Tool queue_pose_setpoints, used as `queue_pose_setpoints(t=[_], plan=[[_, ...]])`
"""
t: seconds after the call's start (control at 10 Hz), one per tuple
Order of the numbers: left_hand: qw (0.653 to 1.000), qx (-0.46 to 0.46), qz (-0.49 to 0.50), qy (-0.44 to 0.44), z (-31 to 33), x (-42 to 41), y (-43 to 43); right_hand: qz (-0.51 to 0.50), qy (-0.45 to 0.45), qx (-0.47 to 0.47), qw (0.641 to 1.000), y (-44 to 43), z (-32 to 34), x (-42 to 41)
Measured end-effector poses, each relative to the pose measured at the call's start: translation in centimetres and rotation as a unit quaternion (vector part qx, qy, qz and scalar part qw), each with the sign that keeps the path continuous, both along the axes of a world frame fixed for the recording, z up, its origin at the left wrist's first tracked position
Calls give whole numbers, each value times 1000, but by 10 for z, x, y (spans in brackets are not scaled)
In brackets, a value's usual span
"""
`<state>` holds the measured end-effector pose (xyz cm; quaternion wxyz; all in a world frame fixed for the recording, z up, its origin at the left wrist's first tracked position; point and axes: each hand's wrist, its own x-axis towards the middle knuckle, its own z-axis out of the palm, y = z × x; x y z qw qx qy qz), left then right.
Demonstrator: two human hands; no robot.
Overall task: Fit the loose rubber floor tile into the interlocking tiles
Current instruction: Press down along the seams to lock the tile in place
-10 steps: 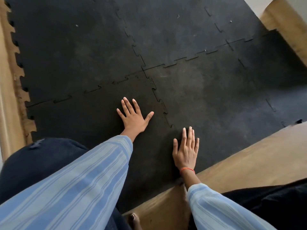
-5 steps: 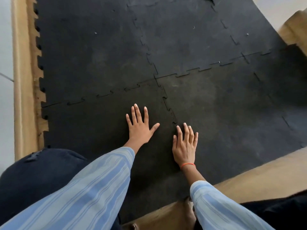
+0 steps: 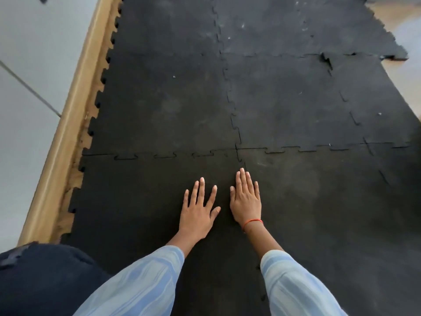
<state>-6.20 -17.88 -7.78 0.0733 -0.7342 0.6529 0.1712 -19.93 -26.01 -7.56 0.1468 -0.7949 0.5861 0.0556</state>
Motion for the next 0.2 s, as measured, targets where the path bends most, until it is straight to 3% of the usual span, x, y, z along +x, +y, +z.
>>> queue_pose_setpoints(t=[0.1,0.2], plan=[[992,118,4,36,32,7,-15,32,55,125,990,-27,39,11],[973,209,16,98,103,23,-52,39,109,235,965,-59,120,24]])
